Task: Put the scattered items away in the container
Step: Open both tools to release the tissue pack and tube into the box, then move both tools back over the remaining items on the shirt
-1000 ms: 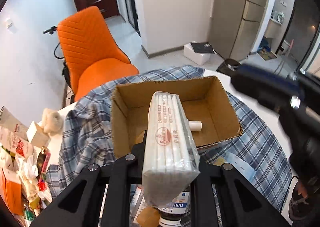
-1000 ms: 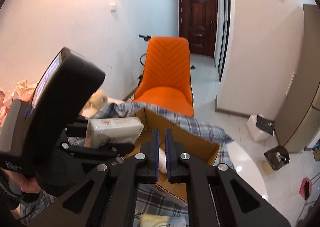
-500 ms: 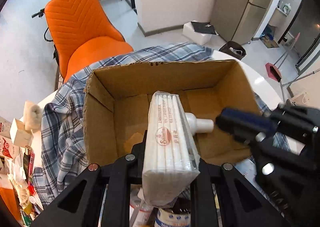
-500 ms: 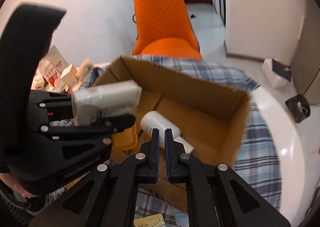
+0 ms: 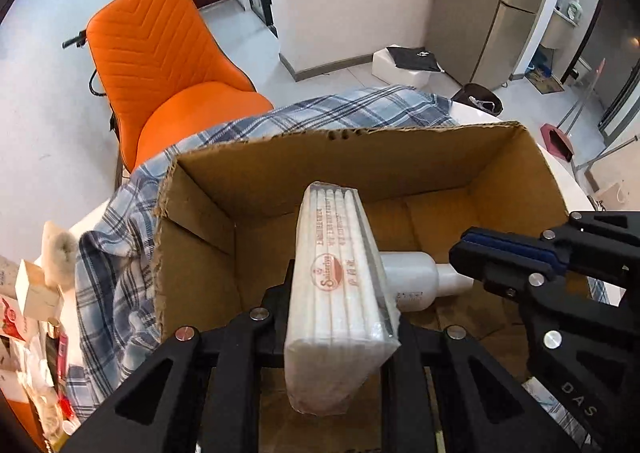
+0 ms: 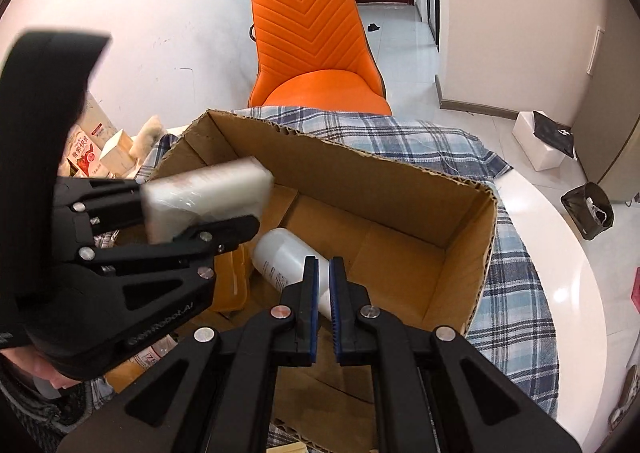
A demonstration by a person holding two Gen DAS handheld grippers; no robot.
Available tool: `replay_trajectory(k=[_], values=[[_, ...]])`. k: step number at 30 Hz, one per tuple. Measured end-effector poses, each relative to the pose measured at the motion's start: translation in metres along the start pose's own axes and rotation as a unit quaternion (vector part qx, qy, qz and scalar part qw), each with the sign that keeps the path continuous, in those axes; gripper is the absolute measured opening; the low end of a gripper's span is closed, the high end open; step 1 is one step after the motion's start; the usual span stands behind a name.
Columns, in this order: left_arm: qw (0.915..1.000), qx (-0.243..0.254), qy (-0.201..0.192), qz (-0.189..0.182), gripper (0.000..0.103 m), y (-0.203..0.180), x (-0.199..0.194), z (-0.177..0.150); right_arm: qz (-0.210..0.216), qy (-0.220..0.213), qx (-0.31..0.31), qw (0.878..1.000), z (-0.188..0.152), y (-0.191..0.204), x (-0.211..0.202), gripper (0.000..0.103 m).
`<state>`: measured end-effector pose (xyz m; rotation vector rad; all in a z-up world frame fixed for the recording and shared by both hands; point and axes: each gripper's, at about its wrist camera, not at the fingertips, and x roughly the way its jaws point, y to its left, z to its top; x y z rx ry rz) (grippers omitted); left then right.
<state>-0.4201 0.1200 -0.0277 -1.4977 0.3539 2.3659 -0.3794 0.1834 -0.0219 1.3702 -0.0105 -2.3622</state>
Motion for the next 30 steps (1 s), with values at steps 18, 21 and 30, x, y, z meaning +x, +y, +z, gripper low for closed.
replay_trajectory(k=[18,21,30], values=[[0.9961,-0.036,-0.081,0.001,0.075,0.016,-0.079,-0.034,0.037,-0.031,-0.024,0.999,-0.049,0.0,-0.062,0.005],[0.9956,-0.022,-0.089,-0.015,0.075,0.009,-0.098,-0.049,0.051,-0.03,-0.044,0.997,-0.074,0.008,-0.072,0.009],[0.9958,0.041,-0.065,-0.05,0.075,-0.028,-0.122,-0.111,0.022,-0.01,-0.123,0.992,-0.143,0.026,-0.076,0.062]])
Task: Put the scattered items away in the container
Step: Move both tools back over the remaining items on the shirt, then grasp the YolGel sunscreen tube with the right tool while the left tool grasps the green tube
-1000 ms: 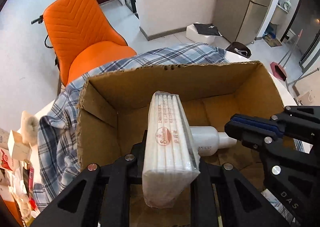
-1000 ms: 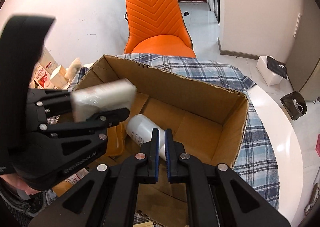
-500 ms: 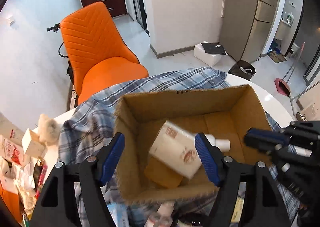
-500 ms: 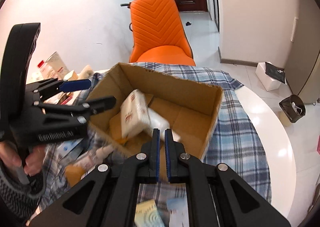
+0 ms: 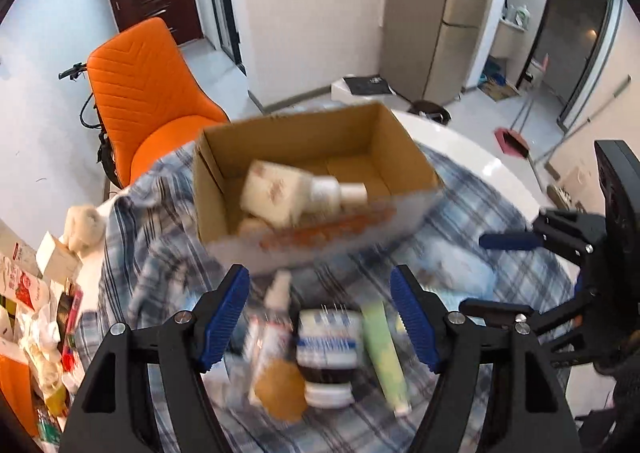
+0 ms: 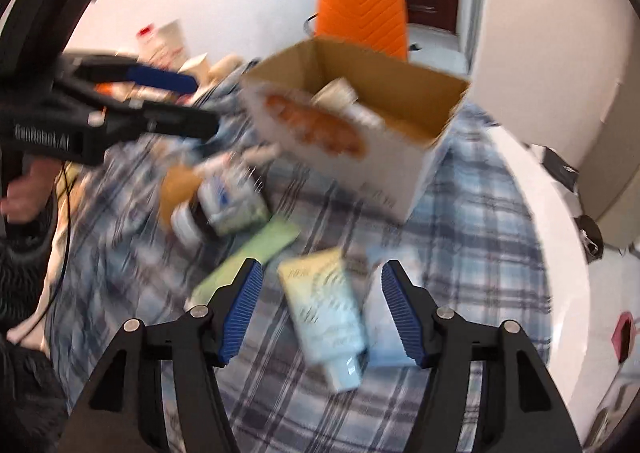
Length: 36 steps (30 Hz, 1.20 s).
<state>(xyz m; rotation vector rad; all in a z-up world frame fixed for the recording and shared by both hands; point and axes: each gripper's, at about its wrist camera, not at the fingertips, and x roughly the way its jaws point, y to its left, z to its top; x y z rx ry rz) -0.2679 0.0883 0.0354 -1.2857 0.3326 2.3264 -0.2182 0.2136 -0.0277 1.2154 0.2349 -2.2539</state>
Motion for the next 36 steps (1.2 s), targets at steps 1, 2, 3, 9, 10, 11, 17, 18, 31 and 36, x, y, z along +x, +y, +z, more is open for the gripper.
replay_trajectory(k=[1,2,3,9,10,11,17,18,31,36], values=[[1.0,-0.002,0.0,0.001,0.075,-0.004,-0.001,-0.006,0.006,0.002,-0.007,1.0,-0.005,0.001,0.002,0.062],[1.0,-0.004,-0.001,0.001,0.075,-0.006,-0.002,-0.01,0.011,0.003,-0.017,1.0,-0.009,0.003,0.003,0.062],[1.0,-0.004,0.0,0.0,0.075,-0.01,-0.003,-0.015,0.016,0.003,-0.026,1.0,-0.013,0.005,0.004,0.062],[0.9998,0.009,0.019,-0.005,0.075,-0.024,0.003,-0.043,0.018,0.015,-0.052,0.998,-0.026,0.002,0.015,0.056],[0.9996,0.011,0.025,-0.004,0.075,-0.025,0.006,-0.047,0.021,0.017,-0.048,0.998,-0.027,-0.001,0.017,0.056],[0.9995,0.013,0.029,0.0,0.075,-0.026,0.008,-0.05,0.022,0.019,-0.044,0.999,-0.028,-0.004,0.019,0.056],[0.9988,0.012,0.047,0.007,0.075,-0.023,0.019,-0.067,0.018,0.041,-0.05,0.998,-0.032,-0.008,0.033,0.052],[0.9986,0.01,0.051,0.006,0.075,-0.023,0.021,-0.07,0.017,0.042,-0.055,0.997,-0.032,-0.007,0.034,0.052],[0.9962,0.05,0.071,-0.013,0.075,-0.057,0.034,-0.088,0.007,0.059,-0.065,0.996,-0.032,-0.002,0.047,0.051],[0.9951,0.055,0.082,-0.011,0.075,-0.064,0.041,-0.089,-0.016,0.057,-0.072,0.996,-0.039,-0.002,0.043,0.047]])
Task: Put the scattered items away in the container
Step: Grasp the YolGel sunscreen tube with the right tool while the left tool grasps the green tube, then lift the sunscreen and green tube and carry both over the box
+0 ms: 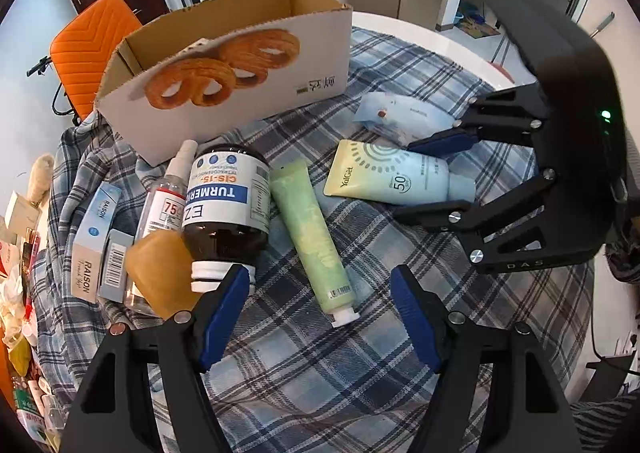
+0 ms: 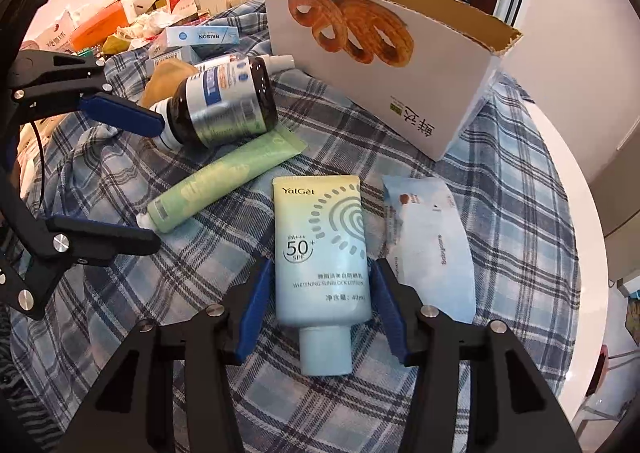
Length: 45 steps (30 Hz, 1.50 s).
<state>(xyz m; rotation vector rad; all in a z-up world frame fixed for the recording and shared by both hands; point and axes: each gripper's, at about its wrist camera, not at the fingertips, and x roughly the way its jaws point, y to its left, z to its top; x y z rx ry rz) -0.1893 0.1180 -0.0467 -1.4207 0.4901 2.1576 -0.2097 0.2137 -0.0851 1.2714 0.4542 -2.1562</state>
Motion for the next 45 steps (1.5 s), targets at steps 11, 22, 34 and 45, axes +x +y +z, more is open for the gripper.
replay_trajectory(k=[11,22,34,45], values=[[0.9986,-0.039,0.029,-0.019,0.075,0.008,0.024,0.012,-0.006,-0.002,0.029,1.0,-0.003,-0.001,-0.004,0.044],[0.9955,-0.082,0.047,0.007,0.041,0.034,0.037,0.02,-0.003,-0.008,0.042,0.999,-0.009,-0.002,-0.008,0.044],[0.9974,-0.068,0.025,0.001,0.026,0.037,0.005,0.007,-0.003,-0.031,0.041,0.999,-0.012,0.004,-0.023,0.044],[0.9982,-0.058,-0.013,0.005,0.023,0.034,-0.029,0.0,-0.009,-0.091,0.068,0.993,0.001,0.011,-0.058,0.044]])
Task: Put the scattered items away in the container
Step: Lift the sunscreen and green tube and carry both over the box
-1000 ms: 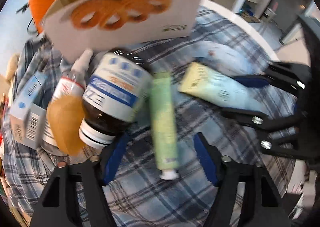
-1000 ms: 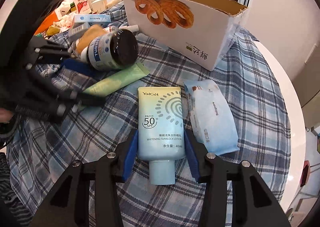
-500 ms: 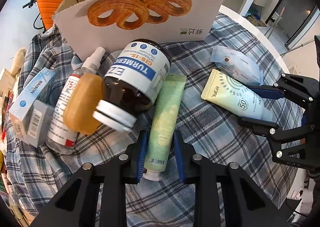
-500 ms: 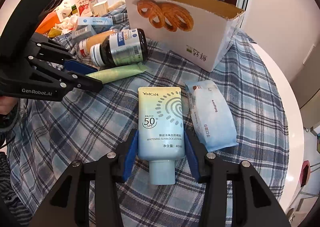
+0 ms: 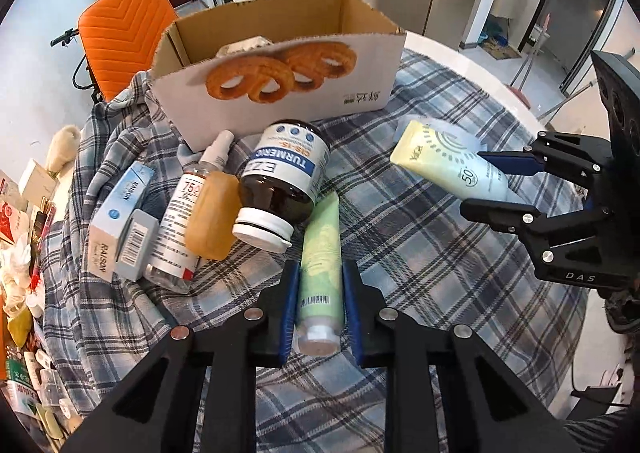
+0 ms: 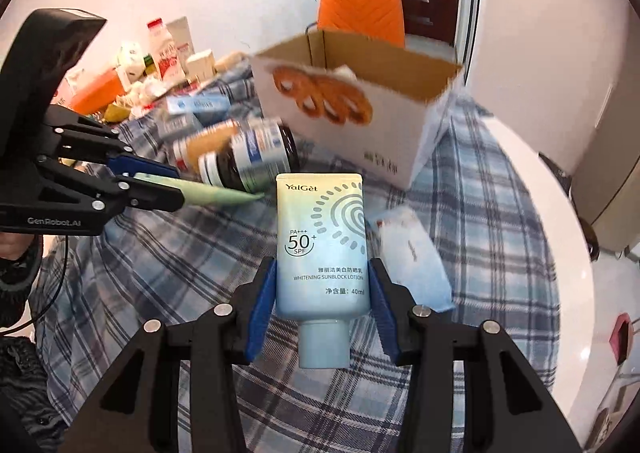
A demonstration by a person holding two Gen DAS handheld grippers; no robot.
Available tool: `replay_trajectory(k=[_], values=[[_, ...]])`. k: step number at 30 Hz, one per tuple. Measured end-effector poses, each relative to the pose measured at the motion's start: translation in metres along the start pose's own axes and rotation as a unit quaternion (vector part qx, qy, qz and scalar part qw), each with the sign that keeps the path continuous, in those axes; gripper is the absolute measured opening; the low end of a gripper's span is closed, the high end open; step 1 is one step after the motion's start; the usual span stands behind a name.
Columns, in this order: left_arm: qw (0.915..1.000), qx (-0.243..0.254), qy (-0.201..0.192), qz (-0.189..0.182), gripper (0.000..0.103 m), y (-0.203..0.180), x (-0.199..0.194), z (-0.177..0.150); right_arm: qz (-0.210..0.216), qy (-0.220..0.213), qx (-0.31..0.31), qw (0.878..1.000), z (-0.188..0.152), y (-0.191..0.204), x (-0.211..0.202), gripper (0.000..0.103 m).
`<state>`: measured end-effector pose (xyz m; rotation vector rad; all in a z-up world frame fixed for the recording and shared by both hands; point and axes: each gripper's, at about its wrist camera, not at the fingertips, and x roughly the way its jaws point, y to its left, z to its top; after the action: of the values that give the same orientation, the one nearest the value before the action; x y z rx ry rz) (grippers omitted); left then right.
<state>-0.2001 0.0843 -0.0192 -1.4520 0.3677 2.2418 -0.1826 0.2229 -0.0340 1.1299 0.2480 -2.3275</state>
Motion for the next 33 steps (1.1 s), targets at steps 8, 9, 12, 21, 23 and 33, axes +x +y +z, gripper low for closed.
replay_trajectory(k=[8,9,12,21,23,33], values=[[0.9993,-0.003,-0.037,0.002,0.023,0.002,-0.03,0.008,-0.001,-0.025,-0.004,1.0,0.018,0.006,-0.021,0.044],[0.9991,-0.003,-0.041,0.003,0.023,0.002,-0.034,0.009,0.0,-0.027,-0.006,1.0,0.02,0.006,-0.023,0.044],[0.9986,0.001,-0.052,0.004,0.023,0.001,-0.043,0.013,-0.002,-0.036,-0.008,0.999,0.025,0.008,-0.028,0.044],[0.9961,0.009,-0.087,0.006,0.023,0.002,-0.071,0.038,-0.013,-0.083,-0.014,0.996,0.057,0.006,-0.051,0.044],[0.9957,0.01,-0.092,0.008,0.023,0.003,-0.075,0.044,-0.022,-0.085,-0.016,0.996,0.066,0.003,-0.052,0.044],[0.993,0.004,-0.109,0.046,0.023,0.014,-0.082,0.104,-0.02,-0.066,0.016,0.997,0.105,-0.029,-0.03,0.044]])
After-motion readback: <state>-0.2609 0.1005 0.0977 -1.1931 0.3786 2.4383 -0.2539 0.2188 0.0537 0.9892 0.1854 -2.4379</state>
